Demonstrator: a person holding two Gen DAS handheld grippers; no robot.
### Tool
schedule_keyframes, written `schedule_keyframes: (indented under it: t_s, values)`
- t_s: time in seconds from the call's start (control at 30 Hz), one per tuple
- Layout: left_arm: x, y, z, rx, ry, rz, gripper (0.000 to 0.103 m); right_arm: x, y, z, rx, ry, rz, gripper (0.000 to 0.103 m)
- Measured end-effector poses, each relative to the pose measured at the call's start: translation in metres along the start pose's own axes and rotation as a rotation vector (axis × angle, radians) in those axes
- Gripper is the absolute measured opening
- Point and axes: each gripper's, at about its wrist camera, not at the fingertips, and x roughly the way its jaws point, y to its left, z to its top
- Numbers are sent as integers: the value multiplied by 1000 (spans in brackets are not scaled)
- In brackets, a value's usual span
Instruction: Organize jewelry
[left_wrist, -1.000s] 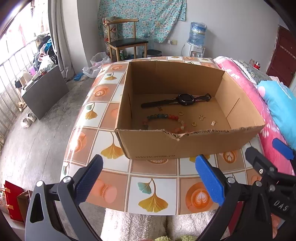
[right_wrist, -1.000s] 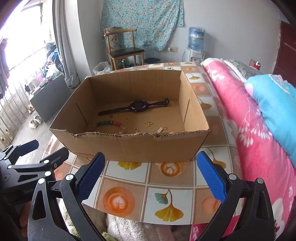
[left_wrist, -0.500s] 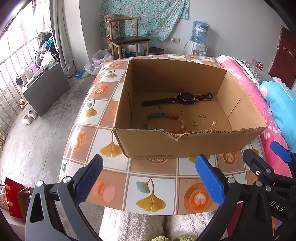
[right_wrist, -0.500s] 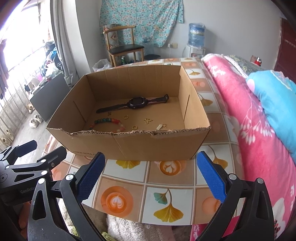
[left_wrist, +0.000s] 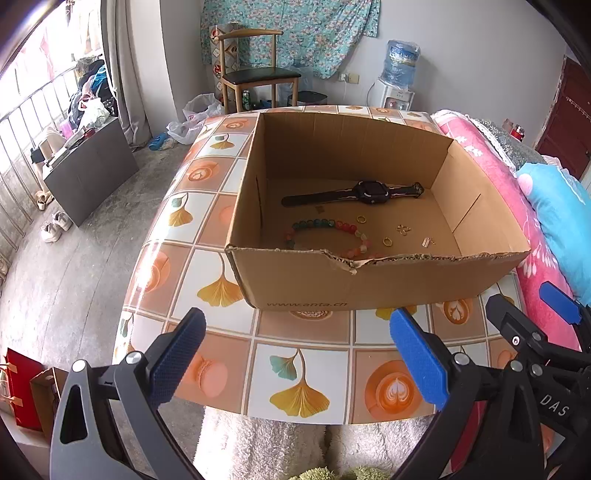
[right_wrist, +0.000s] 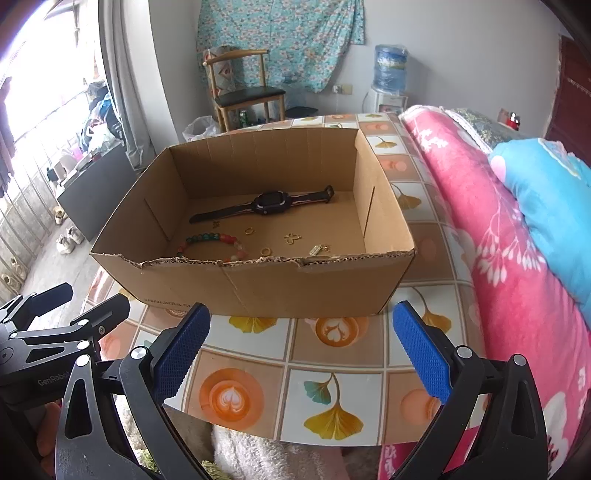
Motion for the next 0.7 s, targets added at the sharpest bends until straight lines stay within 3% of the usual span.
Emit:
schedule_keyframes:
  t_s: [0.7]
  values:
    - [-1,1,-1,-9,7,-8,97,-1,-2,0,1,9,-2,96]
